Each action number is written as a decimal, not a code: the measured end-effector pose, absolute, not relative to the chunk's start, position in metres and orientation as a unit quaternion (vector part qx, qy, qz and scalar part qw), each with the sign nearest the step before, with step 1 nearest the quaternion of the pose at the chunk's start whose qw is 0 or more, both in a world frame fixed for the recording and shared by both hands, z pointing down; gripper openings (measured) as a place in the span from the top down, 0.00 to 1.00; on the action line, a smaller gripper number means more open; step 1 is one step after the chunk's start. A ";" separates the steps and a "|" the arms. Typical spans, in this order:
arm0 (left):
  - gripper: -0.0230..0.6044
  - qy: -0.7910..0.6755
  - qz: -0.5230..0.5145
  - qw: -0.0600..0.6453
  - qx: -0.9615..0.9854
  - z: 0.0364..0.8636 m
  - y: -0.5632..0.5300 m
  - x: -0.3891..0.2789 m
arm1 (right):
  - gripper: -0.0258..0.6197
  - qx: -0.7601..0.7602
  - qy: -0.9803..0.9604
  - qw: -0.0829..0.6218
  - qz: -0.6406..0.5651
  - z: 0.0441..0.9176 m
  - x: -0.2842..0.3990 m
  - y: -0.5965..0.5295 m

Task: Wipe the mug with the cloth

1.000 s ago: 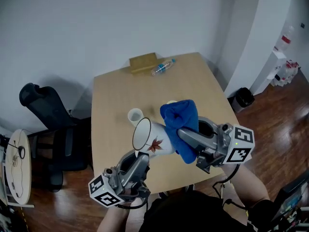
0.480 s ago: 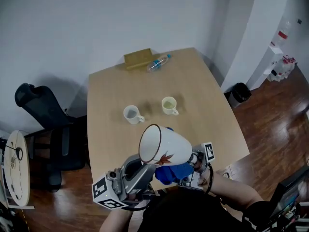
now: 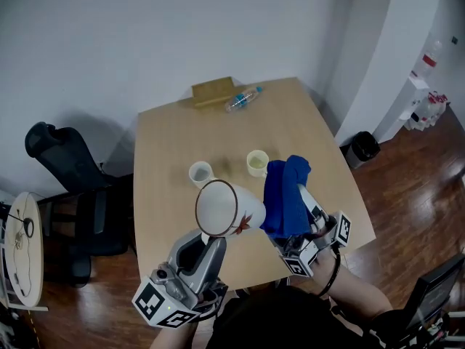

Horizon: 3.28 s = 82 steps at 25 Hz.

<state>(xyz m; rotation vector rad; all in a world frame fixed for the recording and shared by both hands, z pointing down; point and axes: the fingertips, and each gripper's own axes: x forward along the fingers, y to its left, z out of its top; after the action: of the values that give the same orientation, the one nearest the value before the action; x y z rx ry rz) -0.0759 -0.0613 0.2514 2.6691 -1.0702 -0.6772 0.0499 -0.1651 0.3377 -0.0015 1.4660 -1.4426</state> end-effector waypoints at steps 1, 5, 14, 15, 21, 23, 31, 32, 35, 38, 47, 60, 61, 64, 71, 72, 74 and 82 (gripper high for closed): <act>0.87 -0.358 -0.224 0.092 0.902 0.252 -0.061 -0.069 | 0.79 0.003 0.606 0.515 -0.606 0.338 0.044 -0.164; 0.87 -0.351 -0.216 0.084 0.908 0.253 -0.064 -0.043 | 0.79 0.033 0.587 0.481 -0.650 0.349 0.003 -0.145; 0.87 -0.390 -0.202 0.107 0.892 0.278 -0.072 -0.054 | 0.79 0.032 0.560 0.504 -0.657 0.359 0.019 -0.155; 0.87 -0.386 -0.210 0.112 0.891 0.278 -0.070 -0.050 | 0.79 0.032 0.556 0.503 -0.661 0.363 0.017 -0.157; 0.87 -0.407 -0.232 0.133 0.873 0.286 -0.085 -0.062 | 0.79 0.058 0.535 0.472 -0.698 0.373 -0.008 -0.135; 0.87 -0.428 -0.224 0.128 0.866 0.292 -0.090 -0.074 | 0.79 0.059 0.548 0.467 -0.691 0.372 -0.002 -0.136; 0.87 -0.535 -0.021 0.054 0.843 0.387 -0.093 -0.115 | 0.79 -0.206 0.850 0.149 -0.461 0.431 0.043 -0.170; 0.87 -0.535 0.001 0.066 0.842 0.411 -0.092 -0.116 | 0.79 -0.250 0.882 0.042 -0.397 0.460 0.047 -0.170; 0.87 -0.519 0.056 0.121 0.844 0.496 -0.086 -0.117 | 0.78 -0.318 0.884 -0.234 -0.249 0.563 0.059 -0.159; 0.87 -0.495 0.105 0.183 0.843 0.566 -0.083 -0.112 | 0.78 -0.290 0.855 -0.374 -0.215 0.642 0.056 -0.138; 0.87 -0.443 0.199 0.216 0.847 0.650 -0.065 -0.106 | 0.77 -0.199 0.816 -0.515 -0.171 0.721 0.032 -0.107; 0.77 -0.439 0.270 0.257 0.818 0.681 -0.030 -0.143 | 0.56 -0.243 0.797 -0.527 -0.167 0.707 0.046 -0.098; 0.77 -0.441 0.265 0.260 0.817 0.682 -0.029 -0.147 | 0.56 -0.257 0.797 -0.519 -0.169 0.704 0.052 -0.098; 0.77 -0.451 0.243 0.268 0.816 0.681 -0.021 -0.158 | 0.56 -0.308 0.797 -0.487 -0.181 0.681 0.070 -0.095; 0.77 -0.521 0.171 0.294 0.783 0.668 0.029 -0.195 | 0.85 -0.429 0.810 -0.335 -0.220 0.609 0.116 -0.060; 0.77 -0.535 0.157 0.296 0.775 0.660 0.040 -0.198 | 0.90 -0.436 0.816 -0.302 -0.230 0.597 0.119 -0.051; 0.77 -0.559 0.129 0.293 0.765 0.638 0.060 -0.197 | 0.95 -0.442 0.829 -0.239 -0.247 0.573 0.121 -0.033; 0.79 -0.568 0.044 0.210 0.795 0.528 0.153 -0.091 | 0.95 -0.379 0.887 -0.117 -0.237 0.524 0.137 0.090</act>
<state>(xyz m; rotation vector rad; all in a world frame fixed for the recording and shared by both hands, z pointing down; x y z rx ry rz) -0.0914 0.1530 0.5275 2.2096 -1.5799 0.1230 0.1369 0.0904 0.5243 -1.2898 3.0138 -0.8074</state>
